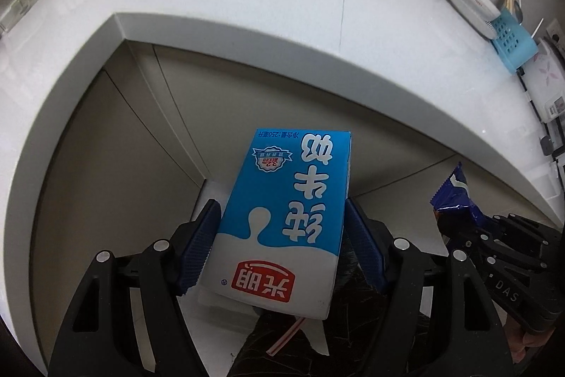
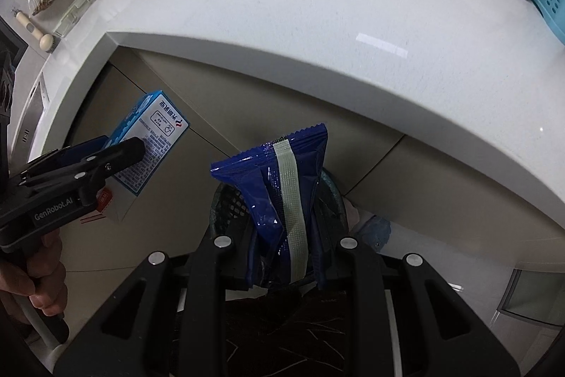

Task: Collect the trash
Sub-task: 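Carry the milk carton and blue wrapper down over the wastebasket, then open the left tool to drop the milk carton into the wastebasket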

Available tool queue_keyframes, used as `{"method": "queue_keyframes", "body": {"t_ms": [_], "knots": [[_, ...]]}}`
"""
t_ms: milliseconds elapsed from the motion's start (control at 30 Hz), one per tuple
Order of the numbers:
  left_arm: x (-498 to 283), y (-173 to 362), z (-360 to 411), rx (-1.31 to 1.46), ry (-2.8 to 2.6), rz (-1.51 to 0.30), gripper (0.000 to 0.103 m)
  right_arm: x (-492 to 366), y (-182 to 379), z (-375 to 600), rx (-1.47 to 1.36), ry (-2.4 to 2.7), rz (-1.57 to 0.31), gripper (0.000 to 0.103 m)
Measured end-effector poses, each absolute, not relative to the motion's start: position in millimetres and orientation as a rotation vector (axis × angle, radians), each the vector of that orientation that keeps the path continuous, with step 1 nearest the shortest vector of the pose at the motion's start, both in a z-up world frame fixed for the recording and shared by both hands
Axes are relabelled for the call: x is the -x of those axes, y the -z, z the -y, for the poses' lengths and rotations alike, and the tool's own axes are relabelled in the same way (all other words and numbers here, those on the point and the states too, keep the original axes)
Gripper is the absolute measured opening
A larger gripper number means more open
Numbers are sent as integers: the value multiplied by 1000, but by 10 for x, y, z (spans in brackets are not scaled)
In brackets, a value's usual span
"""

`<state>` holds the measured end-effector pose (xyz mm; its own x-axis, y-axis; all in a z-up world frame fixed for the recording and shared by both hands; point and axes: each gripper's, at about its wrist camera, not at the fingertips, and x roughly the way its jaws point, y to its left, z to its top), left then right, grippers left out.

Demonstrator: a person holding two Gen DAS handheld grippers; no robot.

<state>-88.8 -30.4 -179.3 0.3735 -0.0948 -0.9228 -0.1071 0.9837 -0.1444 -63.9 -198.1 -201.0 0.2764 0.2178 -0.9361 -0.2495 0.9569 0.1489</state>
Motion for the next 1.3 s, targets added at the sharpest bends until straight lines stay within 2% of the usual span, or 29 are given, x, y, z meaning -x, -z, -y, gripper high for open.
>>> {"method": "queue_keyframes", "body": {"t_ms": [467, 800, 900, 1167, 1300], "knots": [[854, 2288, 498, 115, 7, -1238, 69, 606, 2511, 2047, 28, -308, -1318, 22], [742, 2511, 669, 87, 56, -1272, 70, 545, 2614, 2058, 15, -285, -1343, 22], [716, 2542, 716, 79, 69, -1268, 75, 552, 2616, 2078, 17, -281, -1344, 22], [731, 2471, 685, 79, 92, -1232, 96, 562, 2586, 2035, 11, -271, -1337, 22], [753, 2459, 626, 83, 78, -1225, 97, 565, 2598, 2014, 15, -283, -1333, 22]]}}
